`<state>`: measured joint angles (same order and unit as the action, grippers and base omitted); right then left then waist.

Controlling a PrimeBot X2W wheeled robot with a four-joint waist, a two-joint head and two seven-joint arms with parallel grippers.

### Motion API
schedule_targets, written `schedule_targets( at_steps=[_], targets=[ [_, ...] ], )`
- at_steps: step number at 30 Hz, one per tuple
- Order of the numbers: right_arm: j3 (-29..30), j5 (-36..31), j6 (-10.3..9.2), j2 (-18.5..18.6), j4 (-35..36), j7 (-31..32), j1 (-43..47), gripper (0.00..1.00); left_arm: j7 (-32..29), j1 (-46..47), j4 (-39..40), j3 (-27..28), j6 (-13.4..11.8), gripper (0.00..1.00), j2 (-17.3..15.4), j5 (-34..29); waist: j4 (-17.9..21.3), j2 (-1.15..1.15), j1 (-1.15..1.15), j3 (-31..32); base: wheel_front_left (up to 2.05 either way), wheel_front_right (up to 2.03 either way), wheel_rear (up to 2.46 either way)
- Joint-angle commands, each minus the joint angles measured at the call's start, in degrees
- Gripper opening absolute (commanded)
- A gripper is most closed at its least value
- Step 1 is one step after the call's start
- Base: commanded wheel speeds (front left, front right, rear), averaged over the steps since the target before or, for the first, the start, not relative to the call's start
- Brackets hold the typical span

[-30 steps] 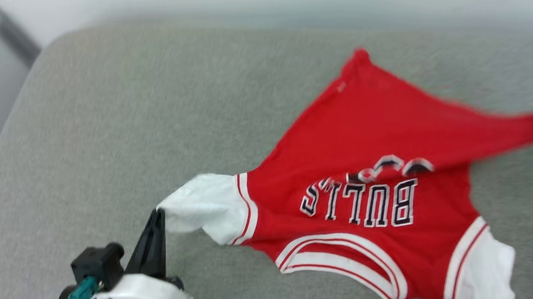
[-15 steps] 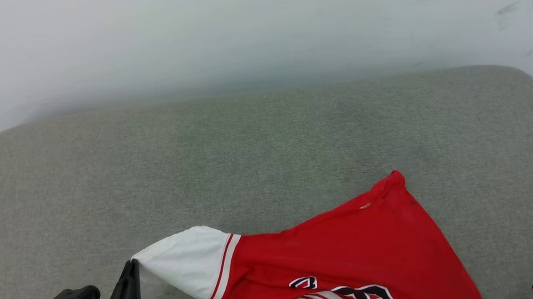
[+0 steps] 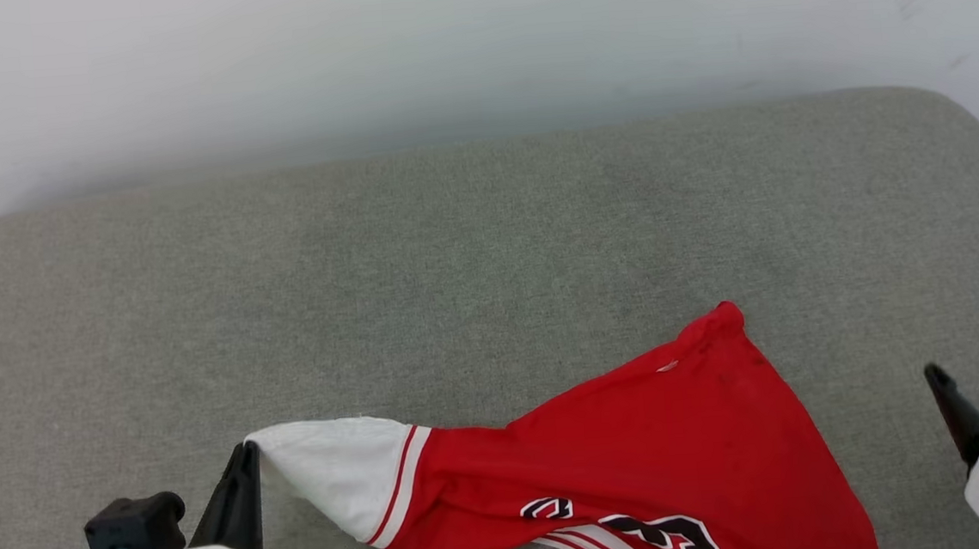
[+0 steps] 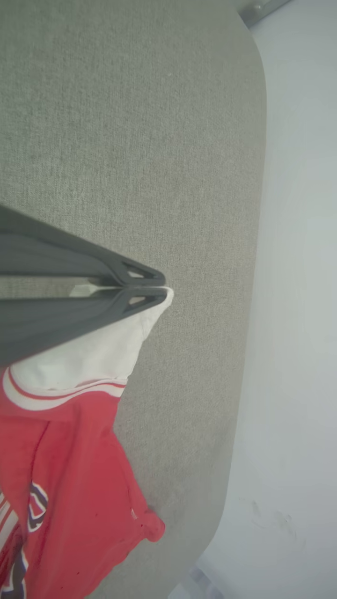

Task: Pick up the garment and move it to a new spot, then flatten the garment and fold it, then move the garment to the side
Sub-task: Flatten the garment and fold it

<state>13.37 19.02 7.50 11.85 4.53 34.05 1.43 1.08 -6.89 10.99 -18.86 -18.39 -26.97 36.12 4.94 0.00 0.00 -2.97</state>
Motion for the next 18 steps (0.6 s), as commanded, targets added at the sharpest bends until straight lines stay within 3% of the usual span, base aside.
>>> schedule_targets(
  at_steps=[1,5,7,14,18],
  targets=[
    [-0.5,0.0,-0.02,-0.4,-1.5,-4.1,-3.5,1.0,-0.3,1.9,0.7,0.0,0.1,0.0,-0.3,-0.6,-0.6,0.0,0.0,-1.9,0.0,0.0,0.0],
    [-2.1,0.5,-0.02,0.2,-4.3,-6.4,-7.8,1.0,-0.6,3.7,1.7,-0.2,0.2,0.0,-0.6,-1.1,-1.1,0.0,0.0,-4.4,0.0,0.0,0.0],
    [-3.6,1.0,-0.02,0.6,-6.4,-4.1,-10.7,1.0,-0.7,4.9,2.4,-0.3,0.2,0.0,-0.7,-1.5,-1.5,0.0,0.0,-6.2,0.0,0.0,0.0],
    [-6.3,1.9,-0.02,1.8,-11.7,14.8,-19.7,1.0,0.0,9.1,3.3,-1.5,1.3,0.0,0.3,-2.6,-4.2,0.0,0.0,-12.4,0.0,0.0,0.0],
    [-9.2,1.0,-0.02,1.7,-12.9,20.8,-24.3,1.0,0.8,11.9,2.7,-2.0,2.4,0.0,1.2,-2.6,-6.0,0.0,0.0,-15.6,0.0,0.0,0.0]
  ],
)
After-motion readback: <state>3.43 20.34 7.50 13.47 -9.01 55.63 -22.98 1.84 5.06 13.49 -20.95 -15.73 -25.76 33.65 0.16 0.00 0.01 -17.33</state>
